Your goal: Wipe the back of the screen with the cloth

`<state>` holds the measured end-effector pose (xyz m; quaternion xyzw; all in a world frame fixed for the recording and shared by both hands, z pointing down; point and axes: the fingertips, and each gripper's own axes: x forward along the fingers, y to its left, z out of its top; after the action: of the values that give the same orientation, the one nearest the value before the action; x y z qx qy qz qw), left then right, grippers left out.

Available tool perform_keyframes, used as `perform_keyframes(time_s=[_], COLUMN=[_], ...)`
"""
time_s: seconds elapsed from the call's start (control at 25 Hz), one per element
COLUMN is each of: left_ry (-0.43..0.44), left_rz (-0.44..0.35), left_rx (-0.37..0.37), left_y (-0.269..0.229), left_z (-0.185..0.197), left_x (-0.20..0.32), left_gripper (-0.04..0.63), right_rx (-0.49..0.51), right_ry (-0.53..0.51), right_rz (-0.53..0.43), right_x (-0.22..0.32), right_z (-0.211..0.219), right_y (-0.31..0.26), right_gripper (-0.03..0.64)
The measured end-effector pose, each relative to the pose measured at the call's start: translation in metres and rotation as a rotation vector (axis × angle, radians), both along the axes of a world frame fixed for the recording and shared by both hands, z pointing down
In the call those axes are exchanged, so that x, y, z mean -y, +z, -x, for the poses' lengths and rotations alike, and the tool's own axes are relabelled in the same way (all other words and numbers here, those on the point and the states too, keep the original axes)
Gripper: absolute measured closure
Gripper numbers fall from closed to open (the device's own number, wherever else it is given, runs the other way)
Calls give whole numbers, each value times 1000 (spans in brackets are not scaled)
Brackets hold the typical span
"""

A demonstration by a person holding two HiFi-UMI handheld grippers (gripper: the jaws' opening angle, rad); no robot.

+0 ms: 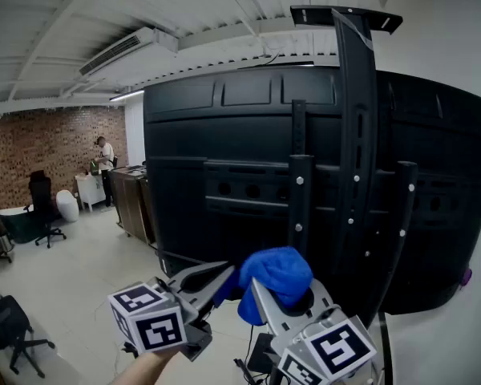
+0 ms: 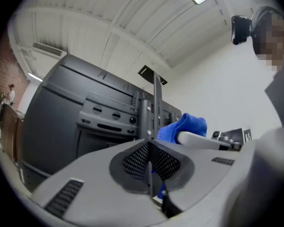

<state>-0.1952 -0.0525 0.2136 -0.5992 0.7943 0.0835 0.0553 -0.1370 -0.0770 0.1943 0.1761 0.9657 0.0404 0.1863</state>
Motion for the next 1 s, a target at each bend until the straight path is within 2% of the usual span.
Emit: perform_keyframes(time_s=[0.28, 0.44, 0.6, 0.72, 0.8, 1.0], left_ry=[-177, -247, -274, -300, -284, -274], left_rz=[12, 1, -6, -7, -14, 1], left_rx=[127, 91, 57, 107, 142, 225], left_y=[-53, -76, -97, -120, -135, -168], left_z=[58, 106, 165, 213, 246, 320], left_x=[-41, -70, -99, -120, -131, -164], left_gripper=[589, 589, 589, 589, 589, 589], right_rx=[81, 58, 74, 80, 87, 96], right_ry=[-140, -218, -224, -241, -229, -124], right_rz=[-61, -54, -68, -58, -67, -119], right_x=[-41, -71, -101, -127, -143, -174], right_z=[69, 120, 175, 228, 270, 367], right_y=[-79, -108, -138, -165, -185, -238], right_gripper=[561, 561, 561, 561, 562, 563])
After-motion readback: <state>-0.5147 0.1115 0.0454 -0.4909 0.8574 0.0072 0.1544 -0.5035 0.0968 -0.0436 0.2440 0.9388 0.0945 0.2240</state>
